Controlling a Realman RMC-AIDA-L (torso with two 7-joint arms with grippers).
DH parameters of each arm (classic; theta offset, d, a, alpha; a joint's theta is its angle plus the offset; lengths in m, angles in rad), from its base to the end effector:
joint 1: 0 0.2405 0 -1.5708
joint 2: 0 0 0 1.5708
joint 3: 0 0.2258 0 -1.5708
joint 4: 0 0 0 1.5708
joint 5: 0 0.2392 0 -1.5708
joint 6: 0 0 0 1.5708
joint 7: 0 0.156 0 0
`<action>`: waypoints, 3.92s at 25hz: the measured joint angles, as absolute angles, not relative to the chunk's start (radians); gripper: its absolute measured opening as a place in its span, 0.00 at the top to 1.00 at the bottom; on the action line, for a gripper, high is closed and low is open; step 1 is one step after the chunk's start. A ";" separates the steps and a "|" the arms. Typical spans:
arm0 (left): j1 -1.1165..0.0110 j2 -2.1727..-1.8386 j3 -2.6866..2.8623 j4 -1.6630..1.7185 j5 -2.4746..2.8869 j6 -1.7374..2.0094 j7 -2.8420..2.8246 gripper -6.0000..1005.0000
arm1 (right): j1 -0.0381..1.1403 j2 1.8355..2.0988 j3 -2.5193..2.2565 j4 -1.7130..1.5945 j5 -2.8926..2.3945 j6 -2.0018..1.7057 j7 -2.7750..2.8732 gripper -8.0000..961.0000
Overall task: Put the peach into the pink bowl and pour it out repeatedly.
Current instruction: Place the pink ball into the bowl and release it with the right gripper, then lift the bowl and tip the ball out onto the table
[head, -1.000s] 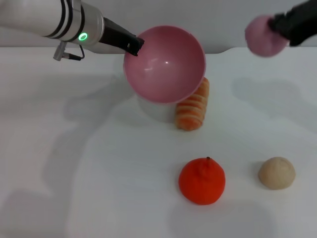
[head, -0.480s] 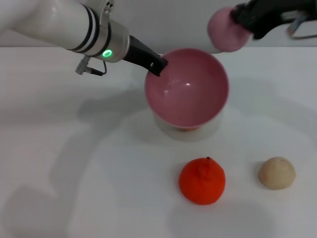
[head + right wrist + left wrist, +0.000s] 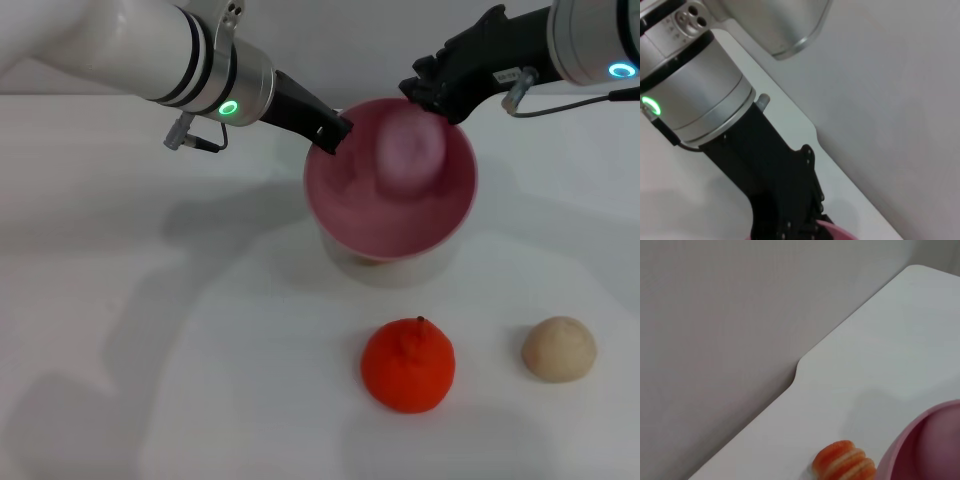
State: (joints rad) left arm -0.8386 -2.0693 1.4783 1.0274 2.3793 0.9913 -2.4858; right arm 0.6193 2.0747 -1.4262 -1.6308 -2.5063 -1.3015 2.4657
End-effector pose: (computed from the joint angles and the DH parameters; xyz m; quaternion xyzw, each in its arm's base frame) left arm -0.0808 0.4436 -0.0466 -0.9414 -0.2271 0.0122 0.2490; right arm 0.0441 0.3966 0.0402 -0.9461 0.1271 -0.0176 0.2973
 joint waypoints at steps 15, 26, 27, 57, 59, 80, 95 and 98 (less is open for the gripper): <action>-0.830 -2.069 1.483 1.020 2.378 0.943 -2.481 0.95 | 0.497 2.076 -1.403 -1.665 -2.418 -1.087 2.439 0.59; -0.819 -2.069 1.509 1.017 2.378 0.887 -2.480 0.95 | 0.283 2.072 -1.251 -1.340 -1.261 -1.008 1.496 0.59; -0.817 -2.069 1.515 1.017 2.378 0.873 -2.480 0.95 | 0.279 2.071 -1.232 -1.293 -1.186 -1.040 1.424 0.59; -0.576 -2.070 2.202 1.020 2.374 -0.314 -2.476 0.95 | 0.262 2.073 -1.037 -0.866 -0.774 -1.106 0.904 0.59; -0.560 -2.070 2.246 1.006 2.375 -0.413 -2.476 0.95 | 0.262 2.073 -1.039 -0.866 -0.773 -1.109 0.904 0.59; -0.495 -2.068 2.347 0.988 2.388 -0.694 -2.452 0.95 | 0.261 2.077 -1.052 -0.854 -0.771 -1.144 0.910 0.59; -0.473 -2.068 2.372 0.980 2.388 -0.791 -2.446 0.95 | 0.262 2.077 -1.054 -0.854 -0.771 -1.155 0.912 0.59; -0.464 -2.068 2.390 0.972 2.389 -0.851 -2.448 0.95 | 0.262 2.077 -1.054 -0.852 -0.771 -1.157 0.913 0.59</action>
